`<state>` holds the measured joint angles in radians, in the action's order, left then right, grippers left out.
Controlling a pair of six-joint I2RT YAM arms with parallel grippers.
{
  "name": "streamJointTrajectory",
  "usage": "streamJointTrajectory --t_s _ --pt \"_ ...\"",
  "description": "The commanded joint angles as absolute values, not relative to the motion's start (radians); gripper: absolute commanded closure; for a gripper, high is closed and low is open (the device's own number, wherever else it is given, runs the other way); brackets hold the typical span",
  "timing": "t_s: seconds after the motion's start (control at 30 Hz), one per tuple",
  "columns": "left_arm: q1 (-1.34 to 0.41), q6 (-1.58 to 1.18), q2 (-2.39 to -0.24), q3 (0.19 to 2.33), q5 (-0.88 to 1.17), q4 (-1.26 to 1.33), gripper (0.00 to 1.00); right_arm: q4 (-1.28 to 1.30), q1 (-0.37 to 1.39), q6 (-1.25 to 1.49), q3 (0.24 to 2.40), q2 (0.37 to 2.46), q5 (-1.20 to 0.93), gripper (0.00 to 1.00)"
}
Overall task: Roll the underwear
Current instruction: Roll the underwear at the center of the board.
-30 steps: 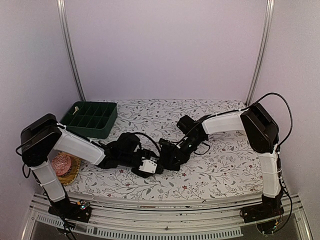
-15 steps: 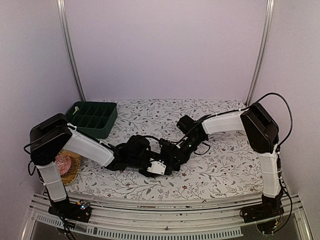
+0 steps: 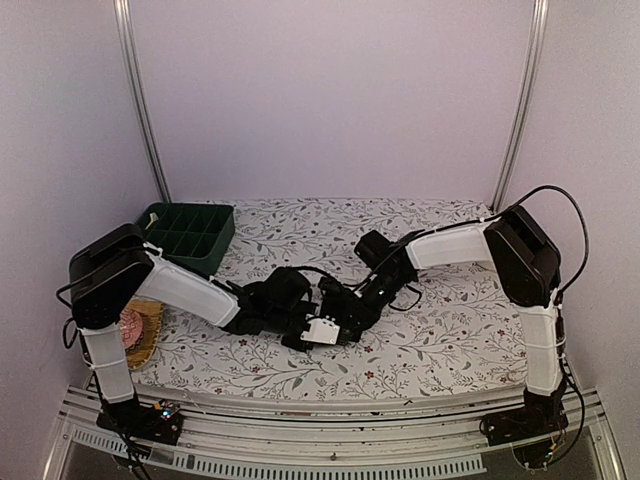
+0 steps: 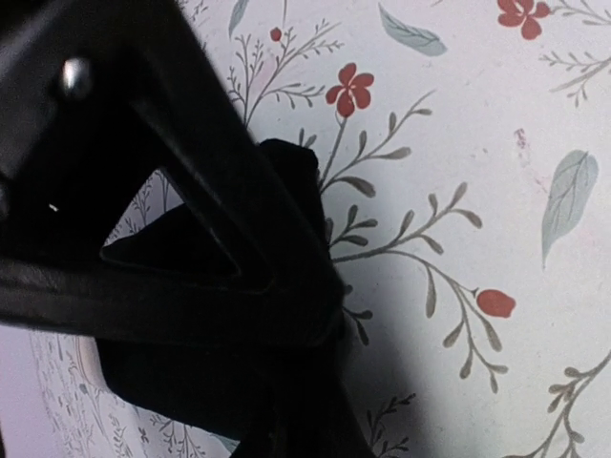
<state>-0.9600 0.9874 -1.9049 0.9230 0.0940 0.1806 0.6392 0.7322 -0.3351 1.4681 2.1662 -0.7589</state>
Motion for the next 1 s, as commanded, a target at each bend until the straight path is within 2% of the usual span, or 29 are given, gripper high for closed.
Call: streamJointTrajectory --t_s 0.0,0.03,0.07,0.17,0.33,0.4,0.5,0.6,0.73,0.77,0.87,0.97 --pt "-0.964 0.914 -1.917 0.981 0.155 -0.036 1.0 0.515 0.732 -0.318 1.346 1.995 -0.601 0.26" --pt "-0.961 0.904 -1.916 0.987 0.173 -0.063 1.0 0.485 0.732 -0.314 1.307 1.941 -0.576 0.02" --pt "-0.958 0.895 -1.918 0.996 0.19 -0.092 1.0 0.448 0.733 -0.311 1.267 1.891 -0.537 0.01" --pt "-0.948 0.875 -1.938 1.039 0.241 -0.186 1.0 0.339 0.744 -0.291 1.112 1.719 -0.368 0.01" --pt "-0.895 0.834 -2.017 1.157 0.372 -0.356 1.0 0.182 0.847 -0.209 0.927 1.467 0.087 0.01" --pt "-0.872 0.816 -2.041 1.195 0.417 -0.397 1.0 0.15 0.878 -0.174 0.883 1.401 0.203 0.01" --pt "-0.843 0.798 -2.088 1.261 0.486 -0.471 1.0 0.097 0.884 -0.155 0.786 1.309 0.212 0.01" --pt "-0.811 0.782 -2.137 1.322 0.559 -0.541 1.0 -0.074 0.884 -0.147 0.629 1.174 0.22 0.01" --pt "-0.789 0.779 -2.183 1.394 0.585 -0.625 1.0 -0.259 0.889 -0.206 0.46 0.96 0.075 0.01" --pt "-0.785 0.777 -2.195 1.416 0.588 -0.649 1.0 -0.273 0.905 -0.221 0.452 0.931 0.123 0.01" --pt "-0.775 0.776 -2.231 1.485 0.604 -0.73 1.0 -0.257 0.966 -0.221 0.464 0.912 0.224 0.01" --pt "-0.765 0.774 -2.275 1.558 0.62 -0.802 1.0 -0.33 1.005 -0.319 0.438 0.924 0.168 0.01"
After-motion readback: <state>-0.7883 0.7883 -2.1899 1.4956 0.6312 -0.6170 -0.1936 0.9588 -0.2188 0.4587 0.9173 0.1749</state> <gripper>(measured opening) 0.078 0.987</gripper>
